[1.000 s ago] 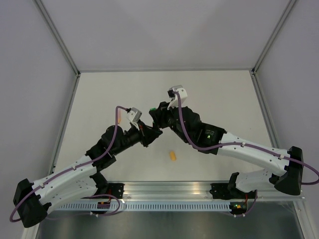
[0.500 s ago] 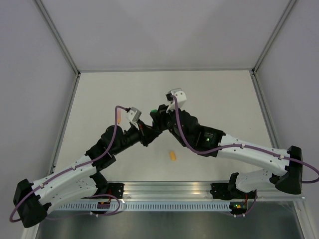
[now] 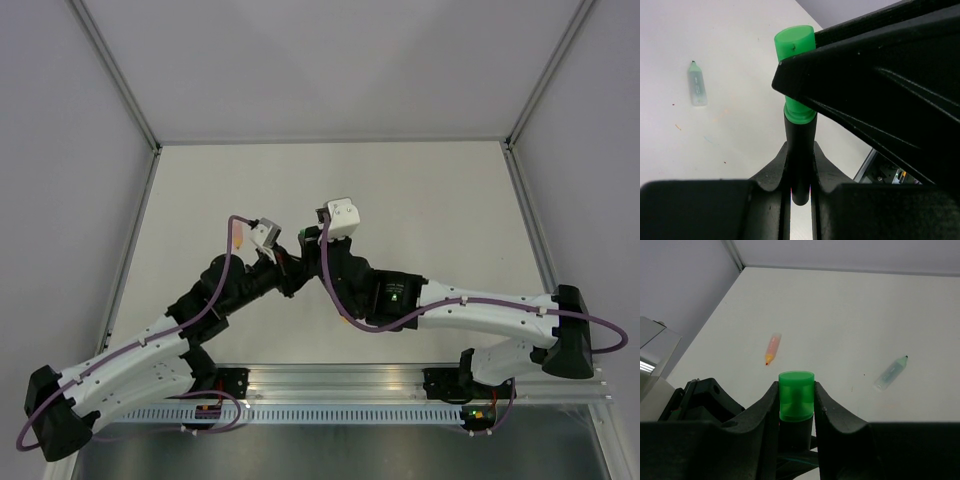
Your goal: Insert the pens into the pen caps
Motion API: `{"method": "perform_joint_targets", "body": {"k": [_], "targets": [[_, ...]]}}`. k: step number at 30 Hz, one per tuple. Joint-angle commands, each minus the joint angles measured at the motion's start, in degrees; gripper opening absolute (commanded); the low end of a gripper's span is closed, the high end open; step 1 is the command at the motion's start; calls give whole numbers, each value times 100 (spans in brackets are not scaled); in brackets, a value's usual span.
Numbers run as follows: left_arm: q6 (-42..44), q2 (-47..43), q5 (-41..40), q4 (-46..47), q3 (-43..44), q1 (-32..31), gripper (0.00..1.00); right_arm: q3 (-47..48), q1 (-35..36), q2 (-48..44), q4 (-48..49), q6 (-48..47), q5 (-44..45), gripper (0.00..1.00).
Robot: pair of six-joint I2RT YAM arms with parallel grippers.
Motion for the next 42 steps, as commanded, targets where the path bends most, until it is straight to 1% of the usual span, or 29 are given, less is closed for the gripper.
{"method": "perform_joint_targets", "body": {"k": [1, 5, 6, 7, 11, 12, 14, 15, 16, 20, 21, 23, 25, 27, 32, 33, 37, 39, 40, 42], "targets": [[1, -315, -318, 611, 14, 30, 2, 66, 194, 172, -96, 193, 224, 2], [-17, -430, -169, 761, -74, 30, 2, -65, 274, 164, 141, 211, 206, 10], [-8, -439, -142, 787, -83, 30, 2, -135, 282, 138, 185, 220, 189, 16], [-8, -439, -125, 796, -92, 22, 2, -171, 291, 103, 273, 229, 180, 19], [9, -430, 42, 901, -118, 30, 2, -268, 300, 32, 361, 264, 75, 25], [9, -439, 69, 928, -127, 22, 2, -276, 300, 15, 475, 229, 22, 29], [27, -447, 121, 954, -136, 21, 2, -268, 291, -21, 537, 212, -13, 33], [36, -456, 122, 963, -136, 30, 2, -259, 291, -38, 546, 168, -22, 40], [36, -456, 130, 963, -145, 22, 2, -259, 300, -47, 546, 150, -22, 45], [45, -465, 244, 1024, -154, 30, 2, -241, 291, -196, 511, 71, -13, 59], [36, -465, 280, 1042, -162, 22, 2, -215, 291, -223, 485, 45, -13, 66], [36, -483, 385, 1112, -189, 30, 2, -163, 300, -302, 423, -8, -5, 69], [27, -491, 464, 1174, -197, 30, 2, -127, 291, -442, 222, -69, 13, 74], [36, -500, 578, 1218, -215, 30, 2, -145, 291, -582, 221, -183, -109, 80], [62, -474, 1026, 1472, -259, 30, 2, -22, 256, -1136, 107, -658, -663, 86], [62, -465, 1114, 1516, -259, 22, 2, 57, 221, -1224, 63, -728, -960, 87], [71, -412, 1562, 1666, -259, 22, 2, 163, 116, -1724, -77, -1063, -1971, 88], [80, -369, 1712, 1771, -276, 21, 2, 321, 89, -1848, -305, -1186, -2488, 87], [88, -360, 1913, 1824, -277, 30, 2, 373, 72, -1866, -385, -1230, -2631, 86], [89, -299, 2159, 1982, -277, 22, 2, 540, 10, -1893, -674, -1352, -3008, 83]]}}
